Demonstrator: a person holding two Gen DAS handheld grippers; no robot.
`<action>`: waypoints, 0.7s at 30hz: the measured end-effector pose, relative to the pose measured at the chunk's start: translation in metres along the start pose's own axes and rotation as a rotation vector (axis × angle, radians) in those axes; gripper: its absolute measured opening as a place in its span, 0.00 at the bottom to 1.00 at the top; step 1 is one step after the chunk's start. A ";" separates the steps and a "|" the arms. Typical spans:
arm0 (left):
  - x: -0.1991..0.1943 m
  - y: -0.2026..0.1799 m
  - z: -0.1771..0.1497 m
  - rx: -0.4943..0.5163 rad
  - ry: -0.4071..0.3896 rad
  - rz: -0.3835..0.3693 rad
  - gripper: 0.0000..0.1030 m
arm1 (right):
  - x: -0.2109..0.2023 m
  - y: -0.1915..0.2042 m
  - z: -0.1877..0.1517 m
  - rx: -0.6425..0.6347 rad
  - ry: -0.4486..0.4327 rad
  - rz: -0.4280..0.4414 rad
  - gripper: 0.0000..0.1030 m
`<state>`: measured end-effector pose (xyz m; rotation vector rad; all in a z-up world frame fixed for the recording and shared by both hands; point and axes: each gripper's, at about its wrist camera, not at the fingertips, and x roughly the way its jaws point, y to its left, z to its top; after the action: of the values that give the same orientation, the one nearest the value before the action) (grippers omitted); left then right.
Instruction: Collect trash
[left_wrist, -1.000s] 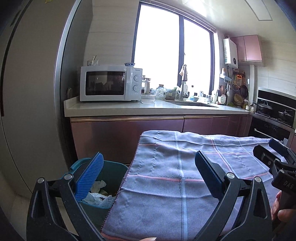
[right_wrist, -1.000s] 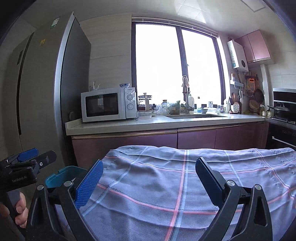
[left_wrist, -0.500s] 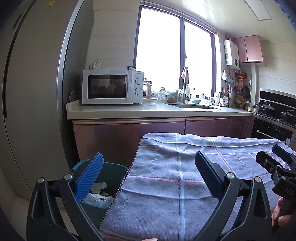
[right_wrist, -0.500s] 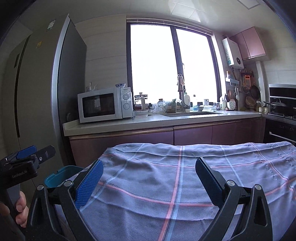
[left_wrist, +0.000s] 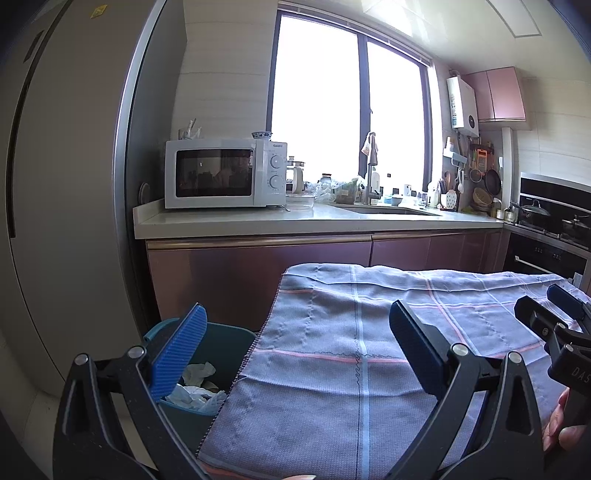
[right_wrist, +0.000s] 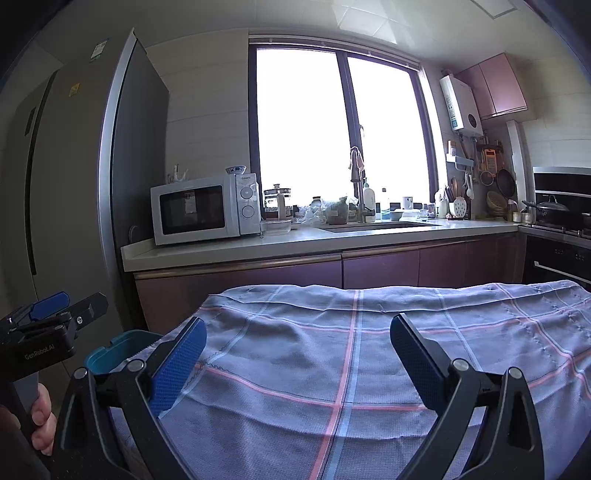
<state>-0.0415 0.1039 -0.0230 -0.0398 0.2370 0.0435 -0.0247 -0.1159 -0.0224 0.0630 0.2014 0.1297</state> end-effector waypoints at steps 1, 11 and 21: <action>0.001 0.000 0.000 0.000 0.001 0.001 0.95 | 0.000 0.000 0.000 0.000 0.001 0.000 0.94; 0.002 -0.001 -0.002 0.001 0.006 0.001 0.95 | 0.000 0.001 -0.002 0.003 0.004 -0.002 0.94; 0.003 -0.004 -0.002 0.001 0.011 0.007 0.95 | 0.000 -0.002 -0.002 0.009 0.006 -0.005 0.94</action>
<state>-0.0385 0.1002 -0.0258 -0.0387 0.2478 0.0503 -0.0245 -0.1183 -0.0241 0.0713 0.2086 0.1235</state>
